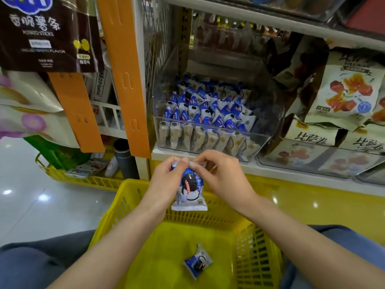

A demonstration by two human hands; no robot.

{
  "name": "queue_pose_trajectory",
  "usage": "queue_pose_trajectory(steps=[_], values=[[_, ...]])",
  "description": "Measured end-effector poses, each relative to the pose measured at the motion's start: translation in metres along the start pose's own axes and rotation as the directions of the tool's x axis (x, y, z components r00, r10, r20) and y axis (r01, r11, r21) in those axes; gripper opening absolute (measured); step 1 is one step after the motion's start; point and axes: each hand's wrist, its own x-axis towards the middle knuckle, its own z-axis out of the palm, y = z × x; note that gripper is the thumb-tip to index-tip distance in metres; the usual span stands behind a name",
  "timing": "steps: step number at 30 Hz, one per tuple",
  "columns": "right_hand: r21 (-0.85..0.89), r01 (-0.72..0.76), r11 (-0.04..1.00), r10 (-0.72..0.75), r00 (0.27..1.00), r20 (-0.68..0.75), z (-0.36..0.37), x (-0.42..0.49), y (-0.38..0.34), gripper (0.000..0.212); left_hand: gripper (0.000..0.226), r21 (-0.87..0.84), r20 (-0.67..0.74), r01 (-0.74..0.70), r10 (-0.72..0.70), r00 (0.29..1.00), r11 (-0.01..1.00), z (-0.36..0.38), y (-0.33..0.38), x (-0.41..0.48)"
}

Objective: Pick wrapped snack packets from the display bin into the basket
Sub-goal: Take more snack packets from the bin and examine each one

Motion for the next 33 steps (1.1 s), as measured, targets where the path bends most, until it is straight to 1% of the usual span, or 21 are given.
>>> queue_pose_trajectory(steps=[2, 3, 5, 8, 10, 11, 12, 13, 14, 15, 17, 18, 19, 20, 21, 23, 25, 28, 30, 33], values=[[0.122, -0.101, 0.987, 0.106, 0.994, -0.034, 0.0, 0.002, 0.002, 0.006, 0.019, -0.021, 0.006, 0.03, -0.03, 1.0, 0.999, 0.001, 0.001, 0.0], [0.18, -0.161, 0.97, 0.172, 0.984, -0.046, -0.001, 0.003, 0.003, 0.008, 0.019, 0.002, 0.013, 0.044, -0.044, 0.999, 0.999, 0.001, 0.001, 0.0], [0.303, -0.284, 0.91, 0.313, 0.949, -0.05, -0.003, 0.006, 0.005, 0.011, 0.028, 0.031, 0.016, 0.068, -0.069, 0.998, 0.997, 0.001, 0.0, -0.002], [0.502, -0.409, 0.762, 0.48, 0.877, -0.015, -0.007, 0.01, 0.005, 0.015, 0.035, -0.112, -0.005, 0.037, -0.038, 0.999, 0.993, -0.002, 0.002, -0.004], [0.643, -0.455, 0.616, 0.553, 0.831, 0.058, -0.009, 0.01, 0.002, 0.012, 0.033, -0.199, -0.022, -0.02, 0.017, 1.0, 0.98, -0.003, 0.005, -0.005], [0.69, -0.474, 0.548, 0.57, 0.815, 0.107, -0.01, 0.009, 0.002, 0.009, 0.029, -0.218, -0.04, -0.054, 0.047, 0.998, 0.975, -0.003, 0.006, -0.005], [0.707, -0.5, 0.501, 0.576, 0.802, 0.159, -0.011, 0.008, 0.001, 0.007, 0.024, -0.215, -0.071, -0.089, 0.075, 0.995, 0.973, -0.004, 0.008, -0.004], [0.694, -0.533, 0.485, 0.572, 0.793, 0.21, -0.011, 0.006, 0.001, 0.01, 0.019, -0.194, -0.107, -0.126, 0.106, 0.989, 0.973, -0.005, 0.009, -0.004], [0.66, -0.564, 0.497, 0.554, 0.791, 0.259, -0.01, 0.005, 0.001, 0.013, 0.013, -0.164, -0.141, -0.164, 0.141, 0.98, 0.973, -0.006, 0.01, -0.003], [0.607, -0.587, 0.536, 0.525, 0.795, 0.304, -0.009, 0.004, 0.001, 0.017, 0.009, -0.125, -0.165, -0.203, 0.181, 0.97, 0.971, -0.008, 0.01, -0.003], [0.458, -0.597, 0.658, 0.47, 0.802, 0.369, -0.005, 0.001, 0.0, 0.026, 0.007, -0.02, -0.196, -0.261, 0.252, 0.948, 0.965, -0.01, 0.01, -0.001], [0.371, -0.563, 0.738, 0.439, 0.819, 0.37, -0.004, -0.001, 0.0, 0.033, 0.008, 0.03, -0.205, -0.274, 0.274, 0.94, 0.961, -0.012, 0.009, 0.0], [0.282, -0.499, 0.82, 0.397, 0.849, 0.349, -0.003, -0.002, 0.001, 0.04, 0.009, 0.071, -0.206, -0.283, 0.292, 0.934, 0.956, -0.013, 0.008, 0.001], [0.203, -0.418, 0.886, 0.344, 0.883, 0.32, -0.002, -0.003, 0.002, 0.047, 0.01, 0.112, -0.2, -0.298, 0.315, 0.928, 0.948, -0.014, 0.007, 0.002], [0.159, -0.347, 0.924, 0.292, 0.912, 0.288, -0.002, -0.004, 0.003, 0.051, 0.011, 0.165, -0.19, -0.316, 0.345, 0.919, 0.934, -0.014, 0.006, 0.003], [0.184, -0.282, 0.942, 0.24, 0.946, 0.219, -0.003, -0.004, 0.002, 0.047, 0.015, 0.286, -0.146, -0.363, 0.415, 0.898, 0.887, -0.015, 0.006, 0.002], [0.266, -0.258, 0.929, 0.222, 0.962, 0.156, -0.004, -0.003, 0.0, 0.031, 0.02, 0.384, -0.064, -0.418, 0.475, 0.878, 0.824, -0.014, 0.007, -0.001], [0.323, -0.231, 0.918, 0.2, 0.971, 0.128, -0.006, -0.002, -0.004, 0.007, 0.024, 0.458, 0.039, -0.443, 0.481, 0.876, 0.77, -0.01, 0.006, -0.006], [0.321, -0.22, 0.921, 0.192, 0.974, 0.117, -0.006, -0.002, -0.005, 0.006, 0.025, 0.458, 0.046, -0.427, 0.459, 0.887, 0.78, -0.008, 0.004, -0.007], [0.333, -0.235, 0.913, 0.217, 0.972, 0.093, -0.007, -0.002, -0.004, 0.006, 0.022, 0.326, 0.028, -0.341, 0.352, 0.936, 0.882, -0.007, 0.003, -0.004]])
